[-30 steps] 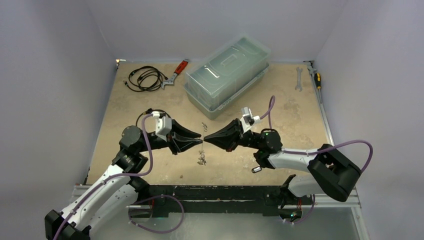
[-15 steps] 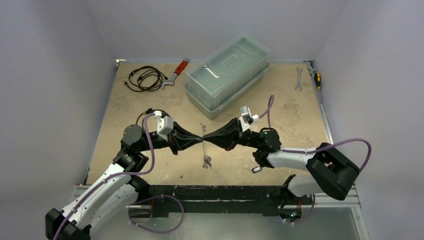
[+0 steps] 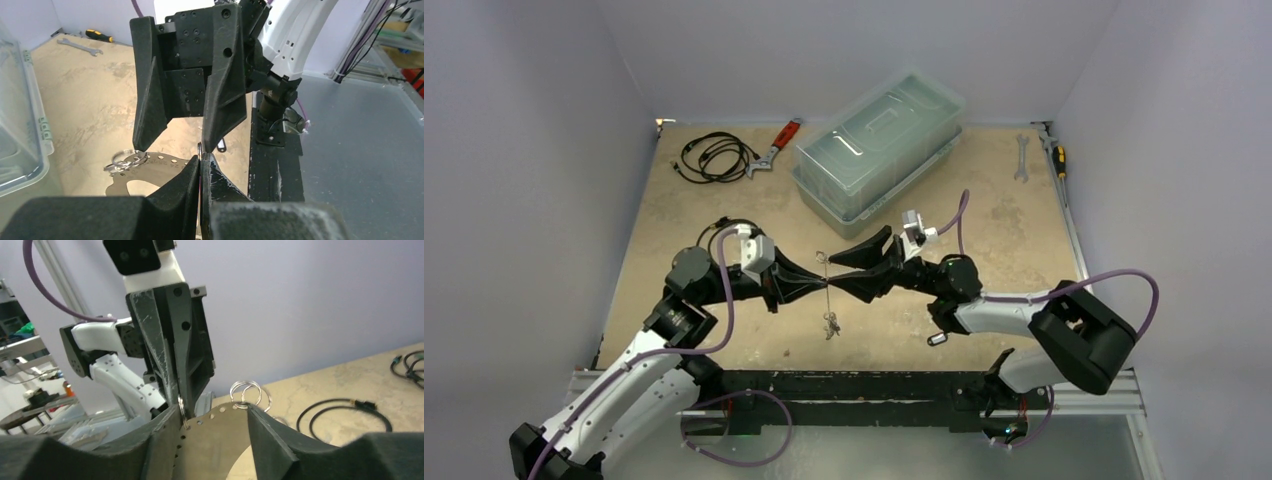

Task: Put the keys on the keyring

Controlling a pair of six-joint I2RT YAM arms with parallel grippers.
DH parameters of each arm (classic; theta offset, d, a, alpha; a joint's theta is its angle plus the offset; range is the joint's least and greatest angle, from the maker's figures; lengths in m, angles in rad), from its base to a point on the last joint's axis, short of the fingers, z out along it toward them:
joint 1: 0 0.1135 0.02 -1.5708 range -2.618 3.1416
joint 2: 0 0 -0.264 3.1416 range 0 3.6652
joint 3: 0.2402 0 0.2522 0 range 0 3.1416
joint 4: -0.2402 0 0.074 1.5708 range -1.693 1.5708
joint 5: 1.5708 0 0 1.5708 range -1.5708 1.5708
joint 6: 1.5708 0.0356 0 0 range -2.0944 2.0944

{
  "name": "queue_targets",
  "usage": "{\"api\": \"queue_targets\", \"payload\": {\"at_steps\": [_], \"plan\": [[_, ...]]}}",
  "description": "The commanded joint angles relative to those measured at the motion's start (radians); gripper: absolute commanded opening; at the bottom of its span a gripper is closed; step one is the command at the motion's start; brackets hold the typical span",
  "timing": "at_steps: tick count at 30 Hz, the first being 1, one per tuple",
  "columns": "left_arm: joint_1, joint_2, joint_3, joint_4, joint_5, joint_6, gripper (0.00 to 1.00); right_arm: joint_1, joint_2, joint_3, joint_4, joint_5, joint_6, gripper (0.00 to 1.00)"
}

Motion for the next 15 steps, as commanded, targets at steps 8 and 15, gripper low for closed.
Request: {"api": "queue_targets", "payload": {"at_steps": [8,15], "plan": [[0.000,0.013,0.069,-0.119,-0.098,0.098,0.00,-0.015,-0.203,-0.052,0.066,-0.117,-0.219,0.79],[0.001,0.029,0.081,-0.166,-0.092,0.108,0.00,-0.014,-0.430,0.024,-0.617,-0.025,-0.548,0.88]]}}
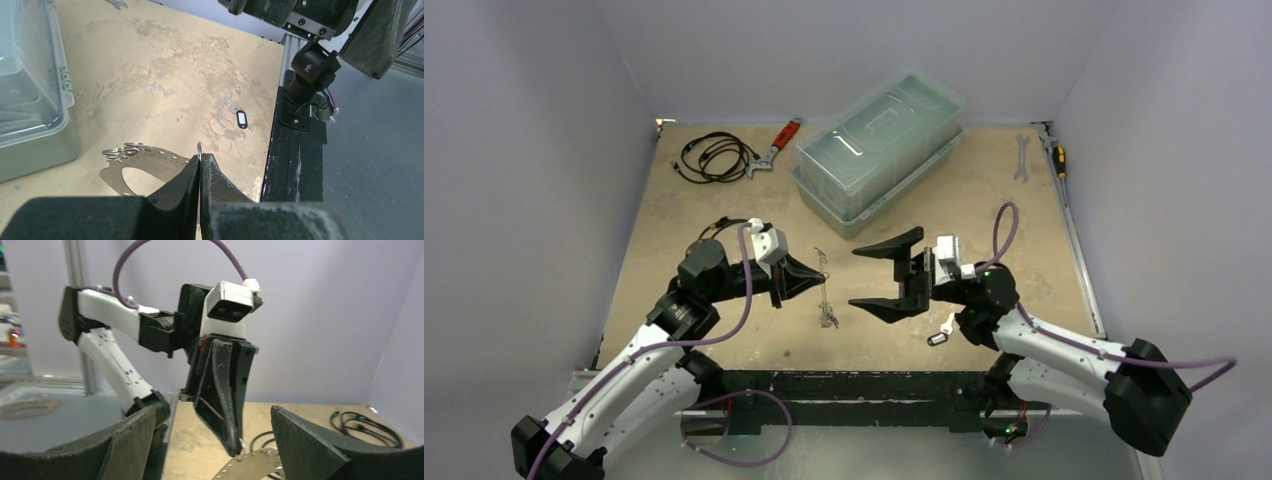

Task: Put the keys on the keyring

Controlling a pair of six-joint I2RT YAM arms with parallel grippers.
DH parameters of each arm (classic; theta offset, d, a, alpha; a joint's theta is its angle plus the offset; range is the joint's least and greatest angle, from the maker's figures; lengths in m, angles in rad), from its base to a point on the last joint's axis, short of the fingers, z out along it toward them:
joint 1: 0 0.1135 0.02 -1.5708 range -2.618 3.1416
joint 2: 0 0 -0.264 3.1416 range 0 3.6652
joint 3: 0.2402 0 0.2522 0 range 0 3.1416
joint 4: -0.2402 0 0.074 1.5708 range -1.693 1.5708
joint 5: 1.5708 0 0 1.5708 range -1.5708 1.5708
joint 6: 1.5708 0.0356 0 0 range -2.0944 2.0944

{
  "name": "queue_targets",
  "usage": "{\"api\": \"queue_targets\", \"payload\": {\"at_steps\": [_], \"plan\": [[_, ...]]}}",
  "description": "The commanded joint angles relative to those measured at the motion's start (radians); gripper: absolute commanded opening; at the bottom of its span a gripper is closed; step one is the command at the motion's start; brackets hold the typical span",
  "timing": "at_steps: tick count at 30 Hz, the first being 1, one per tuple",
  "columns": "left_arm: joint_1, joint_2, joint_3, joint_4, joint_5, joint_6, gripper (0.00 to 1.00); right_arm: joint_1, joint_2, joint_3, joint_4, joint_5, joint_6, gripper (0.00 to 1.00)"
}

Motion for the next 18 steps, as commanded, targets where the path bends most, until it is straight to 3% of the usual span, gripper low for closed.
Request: {"api": "queue_targets", "payload": {"at_steps": [1,7,11,18], "plan": [[0.003,0.003,0.053,0.017,0.020,0.017,0.00,-0.002,-0.085,0.099,-0.475,0.030,-0.292,0.86],[0.001,0.044,0.040,0.066,0.111,-0.021,0.00,-0.002,-0.097,0.230,-0.923,-0.055,-0.517,0.69],[-0.027,0.103,0.060,0.074,0.144,-0.015,0.00,-0.001,-0.094,0.230,-0.930,-0.066,-0.534,0.60],[-0.159,0.224,0.261,-0.277,0.028,0.221,0.00,-0.001,-0.075,0.230,-0.935,-0.073,-0.533,0.50]]}}
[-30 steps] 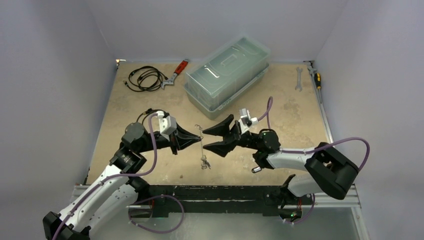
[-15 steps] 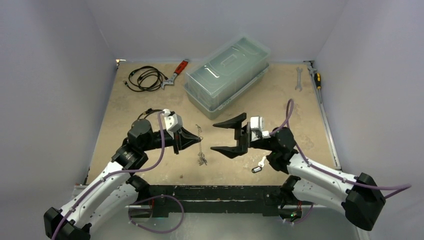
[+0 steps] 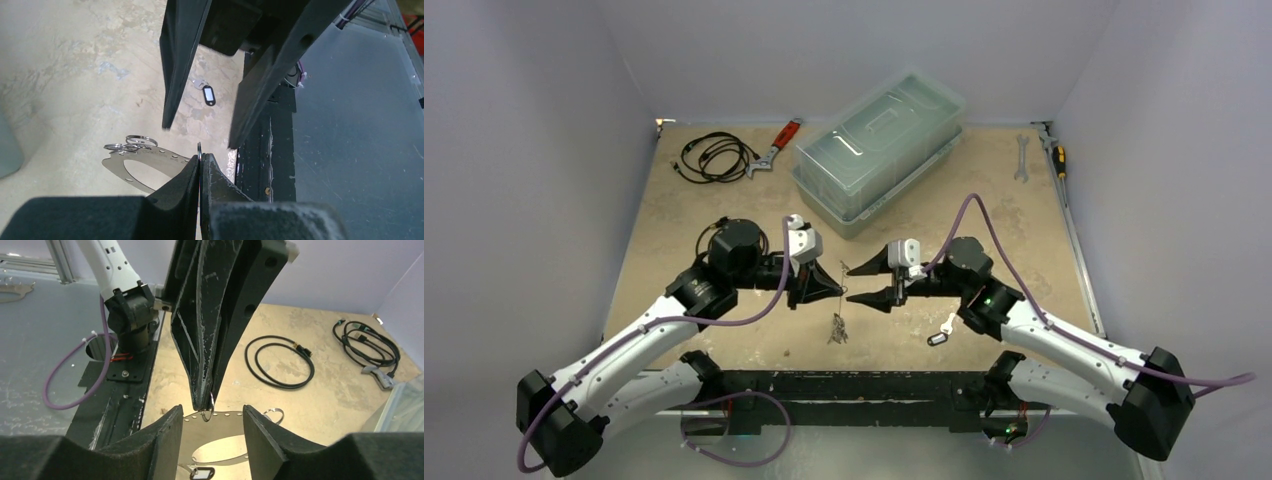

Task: Put the keys on the keyring

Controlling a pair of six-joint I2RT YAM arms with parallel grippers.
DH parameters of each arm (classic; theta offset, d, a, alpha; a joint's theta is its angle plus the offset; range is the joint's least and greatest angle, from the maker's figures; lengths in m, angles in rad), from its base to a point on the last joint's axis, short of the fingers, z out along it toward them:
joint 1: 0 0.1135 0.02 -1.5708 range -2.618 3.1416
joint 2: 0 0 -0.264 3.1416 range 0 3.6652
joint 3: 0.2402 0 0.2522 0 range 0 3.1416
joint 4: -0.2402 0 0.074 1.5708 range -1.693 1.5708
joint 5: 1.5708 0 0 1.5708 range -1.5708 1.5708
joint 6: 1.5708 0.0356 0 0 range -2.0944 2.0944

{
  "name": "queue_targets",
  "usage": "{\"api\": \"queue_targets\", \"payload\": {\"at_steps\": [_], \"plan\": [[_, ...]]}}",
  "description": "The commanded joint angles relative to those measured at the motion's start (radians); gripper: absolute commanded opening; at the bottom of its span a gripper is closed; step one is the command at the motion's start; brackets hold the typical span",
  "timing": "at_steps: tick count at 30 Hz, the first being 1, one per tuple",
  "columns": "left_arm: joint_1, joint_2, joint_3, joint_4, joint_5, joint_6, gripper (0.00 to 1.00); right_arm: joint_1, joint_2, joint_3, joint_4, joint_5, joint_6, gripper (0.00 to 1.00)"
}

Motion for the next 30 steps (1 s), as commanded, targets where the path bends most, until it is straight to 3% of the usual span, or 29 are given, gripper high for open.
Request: {"api": "queue_targets", "payload": {"at_steps": [1,11,26,30], "plan": [[-0.076,0.048,0.154,-0.170,-0.045,0.182,0.00,-0.001,0.013,0.030,-0.019,-0.032,-0.026,0.48],[-0.082,0.010,0.126,-0.167,-0.057,0.213,0.00,0.015,0.052,0.033,0.002,-0.107,0.020,0.35],[-0.088,0.030,0.094,-0.123,0.002,0.193,0.00,0.024,0.062,0.037,0.006,-0.114,0.005,0.29],[-0.093,0.038,0.092,-0.119,0.015,0.188,0.00,0.024,0.060,0.036,0.011,-0.117,0.001,0.17]]}}
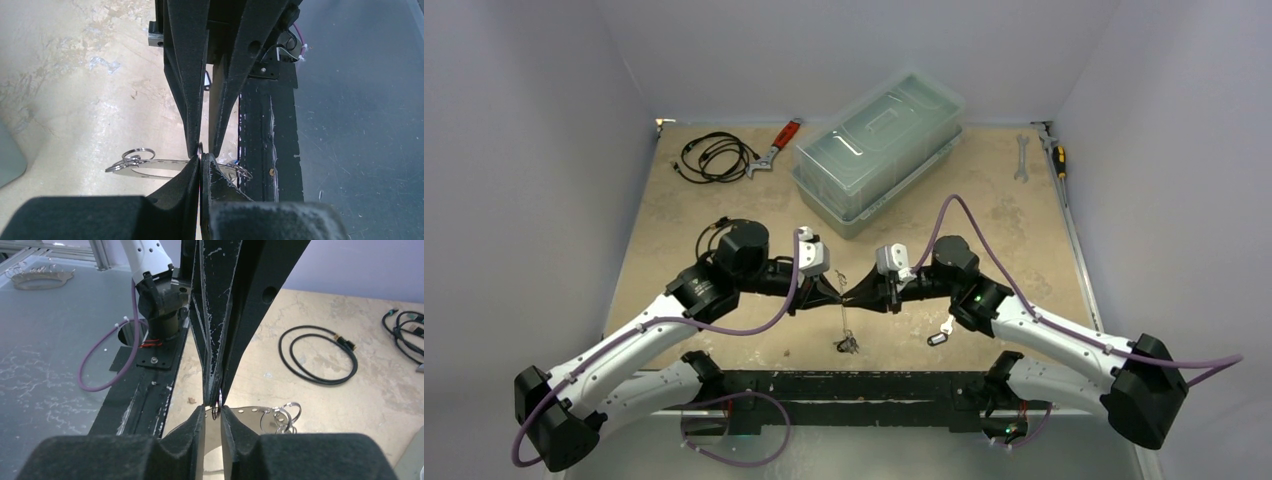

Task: Put the keys on the keyring

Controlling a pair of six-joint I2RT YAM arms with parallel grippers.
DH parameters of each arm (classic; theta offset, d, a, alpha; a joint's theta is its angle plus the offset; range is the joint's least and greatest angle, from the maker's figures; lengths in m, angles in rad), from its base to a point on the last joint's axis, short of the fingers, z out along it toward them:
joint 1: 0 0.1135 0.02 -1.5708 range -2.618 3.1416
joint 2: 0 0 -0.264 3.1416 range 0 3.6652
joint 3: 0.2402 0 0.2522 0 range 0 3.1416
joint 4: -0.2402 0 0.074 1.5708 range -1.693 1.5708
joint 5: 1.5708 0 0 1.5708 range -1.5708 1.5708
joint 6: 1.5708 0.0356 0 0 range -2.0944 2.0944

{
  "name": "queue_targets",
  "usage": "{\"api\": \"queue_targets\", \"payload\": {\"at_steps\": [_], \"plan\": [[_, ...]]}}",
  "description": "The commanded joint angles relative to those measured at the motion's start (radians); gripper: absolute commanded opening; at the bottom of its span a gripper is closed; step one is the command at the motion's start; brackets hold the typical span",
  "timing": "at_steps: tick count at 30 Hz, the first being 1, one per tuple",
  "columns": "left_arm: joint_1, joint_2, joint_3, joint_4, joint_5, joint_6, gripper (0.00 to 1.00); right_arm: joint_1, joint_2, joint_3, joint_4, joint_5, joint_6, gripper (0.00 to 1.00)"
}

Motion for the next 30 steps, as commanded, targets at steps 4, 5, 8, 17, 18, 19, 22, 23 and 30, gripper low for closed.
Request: {"api": "queue_targets", "payload": {"at_steps": [4,5,8,17,18,19,22,23,30], "plan": [[-0.011,0.001,-0.006,0.066,0.052,0.006,0.00,0.005,0.004,0.041,0.026,-0.025,-0.003,0.14],[-0.011,0.000,-0.007,0.067,0.052,0.007,0.00,0.005,0.010,0.043,0.026,-0.031,-0.003,0.14],[-0.014,-0.002,-0.015,0.075,0.052,0.001,0.00,0.006,0.025,0.041,0.033,-0.044,-0.001,0.11],[-0.013,-0.015,-0.034,0.105,0.074,-0.023,0.05,0.020,-0.034,-0.092,0.274,-0.029,0.025,0.00],[-0.013,-0.014,-0.033,0.108,0.077,-0.028,0.09,0.022,-0.042,-0.114,0.322,-0.026,0.036,0.00],[-0.013,-0.012,-0.034,0.110,0.082,-0.030,0.13,0.022,-0.048,-0.130,0.355,-0.015,0.043,0.00],[-0.014,-0.012,-0.033,0.111,0.092,-0.032,0.27,0.022,-0.050,-0.149,0.394,0.019,0.047,0.00],[-0.013,-0.017,-0.032,0.111,0.094,-0.033,0.31,0.022,-0.050,-0.152,0.398,0.026,0.046,0.00],[-0.013,-0.082,-0.049,0.129,0.076,-0.035,0.56,0.023,-0.070,-0.172,0.437,0.044,0.050,0.00]]}}
